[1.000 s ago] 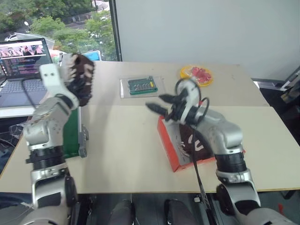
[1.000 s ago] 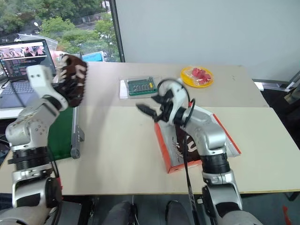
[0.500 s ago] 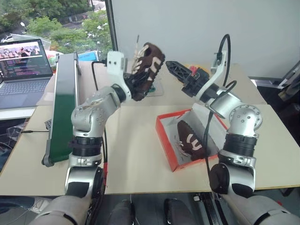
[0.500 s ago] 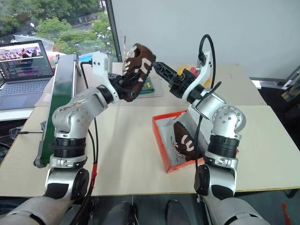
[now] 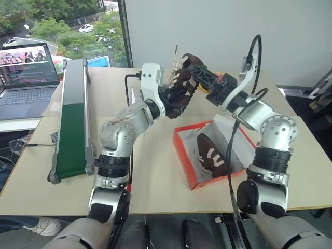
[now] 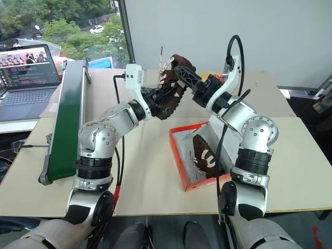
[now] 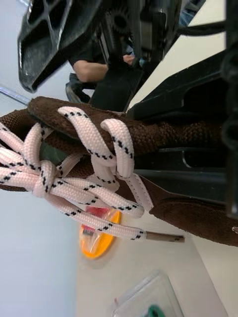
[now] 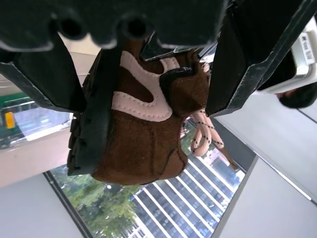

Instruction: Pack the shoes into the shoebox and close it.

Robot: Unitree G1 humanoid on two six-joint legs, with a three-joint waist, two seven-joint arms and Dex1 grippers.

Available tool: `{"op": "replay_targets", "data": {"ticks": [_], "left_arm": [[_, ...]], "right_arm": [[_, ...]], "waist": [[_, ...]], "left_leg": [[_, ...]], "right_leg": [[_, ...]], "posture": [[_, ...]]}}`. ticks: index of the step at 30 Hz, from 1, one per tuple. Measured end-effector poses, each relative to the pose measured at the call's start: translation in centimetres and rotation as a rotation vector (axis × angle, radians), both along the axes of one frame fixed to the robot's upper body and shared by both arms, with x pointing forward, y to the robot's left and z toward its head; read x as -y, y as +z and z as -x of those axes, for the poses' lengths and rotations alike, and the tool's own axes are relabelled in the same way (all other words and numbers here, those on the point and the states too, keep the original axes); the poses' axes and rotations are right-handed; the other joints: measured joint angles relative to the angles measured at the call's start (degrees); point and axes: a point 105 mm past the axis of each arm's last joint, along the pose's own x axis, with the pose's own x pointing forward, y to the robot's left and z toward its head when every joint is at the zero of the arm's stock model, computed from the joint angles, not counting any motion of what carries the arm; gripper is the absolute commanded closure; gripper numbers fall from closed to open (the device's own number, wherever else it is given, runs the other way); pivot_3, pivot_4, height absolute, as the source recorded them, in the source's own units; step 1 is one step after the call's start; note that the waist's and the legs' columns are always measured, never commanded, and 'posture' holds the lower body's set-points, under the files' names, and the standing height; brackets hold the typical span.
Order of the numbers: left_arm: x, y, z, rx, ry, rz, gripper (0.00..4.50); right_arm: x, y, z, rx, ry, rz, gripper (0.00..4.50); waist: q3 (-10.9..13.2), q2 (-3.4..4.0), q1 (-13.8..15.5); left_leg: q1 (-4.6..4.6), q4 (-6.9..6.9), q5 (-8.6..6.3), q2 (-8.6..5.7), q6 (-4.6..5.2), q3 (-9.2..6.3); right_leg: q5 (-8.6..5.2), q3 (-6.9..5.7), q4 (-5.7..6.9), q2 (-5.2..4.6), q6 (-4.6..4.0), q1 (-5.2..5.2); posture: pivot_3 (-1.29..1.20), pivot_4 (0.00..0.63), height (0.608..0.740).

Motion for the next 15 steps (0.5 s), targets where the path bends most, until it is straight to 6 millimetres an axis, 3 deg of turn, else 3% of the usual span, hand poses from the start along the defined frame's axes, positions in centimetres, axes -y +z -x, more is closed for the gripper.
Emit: {"op": "replay_targets", "data": {"ticks": [5,6,15], "left_arm": [[0.14,0.32,-0.01,0.0,0.002,0.001,4.23],[0.26,0.27,0.06,-0.006,-0.006,0.004,4.25],[0.41,0.5,0.26,-0.003,-0.015,0.016,4.25]], "right_arm": [[-0.05,-0.02,-0.12,0.002,-0.003,-0.003,0.0],[-0.04,-0.14,-0.23,-0.002,-0.005,-0.004,0.5],[0.37,-0.37,-0.71,-0.012,-0.031,-0.019,3.21]], "waist": [[0.0,0.0,0.2],[0.0,0.0,0.2],[0.0,0.01,0.2]], "left_leg": [[0.0,0.0,0.0,-0.01,0.0,0.0],[-0.01,0.0,0.0,-0.01,0.0,0.0],[-0.01,0.0,0.0,-0.01,0.0,-0.01]], "right_leg": [[0.0,-0.01,-0.02,-0.01,0.0,0.01],[0.0,-0.01,-0.02,-0.01,0.0,0.01],[0.0,-0.01,-0.02,-0.01,0.0,0.01]], "posture": [[0.0,0.15,0.74],[0.0,0.15,0.74],[0.0,0.15,0.74]]}}
